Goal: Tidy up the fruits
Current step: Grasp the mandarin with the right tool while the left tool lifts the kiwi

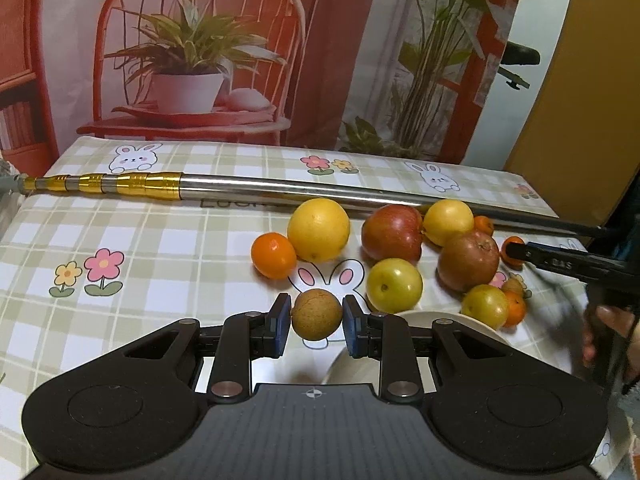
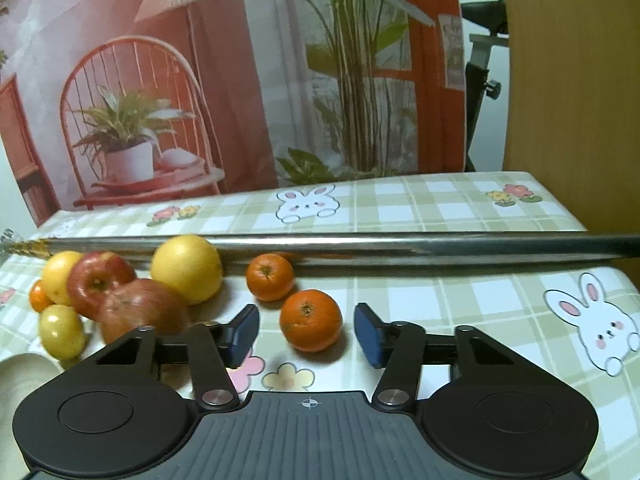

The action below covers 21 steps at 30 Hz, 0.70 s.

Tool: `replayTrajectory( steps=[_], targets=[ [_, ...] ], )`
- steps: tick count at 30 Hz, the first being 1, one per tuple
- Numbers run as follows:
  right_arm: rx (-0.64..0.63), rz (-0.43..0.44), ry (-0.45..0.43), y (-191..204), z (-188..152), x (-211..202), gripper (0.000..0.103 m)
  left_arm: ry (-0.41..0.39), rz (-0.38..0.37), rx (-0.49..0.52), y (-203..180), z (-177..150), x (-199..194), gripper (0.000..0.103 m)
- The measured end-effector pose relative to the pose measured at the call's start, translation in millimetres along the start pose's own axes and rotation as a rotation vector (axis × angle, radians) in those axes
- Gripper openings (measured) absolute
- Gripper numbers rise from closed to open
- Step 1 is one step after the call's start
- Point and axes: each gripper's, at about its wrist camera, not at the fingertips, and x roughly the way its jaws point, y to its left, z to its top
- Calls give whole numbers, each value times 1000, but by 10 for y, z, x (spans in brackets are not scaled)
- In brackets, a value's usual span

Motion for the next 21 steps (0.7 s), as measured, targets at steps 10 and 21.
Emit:
replayTrajectory(
  steps=[10,21],
  targets=[
    [36,-18,7,-12,-25,163,35,-2,0,25,-69,-87,-43,29],
    [18,6,-43,244,-20,-303,34,-3,-18,10,-140,-211,-236,29]
  ],
)
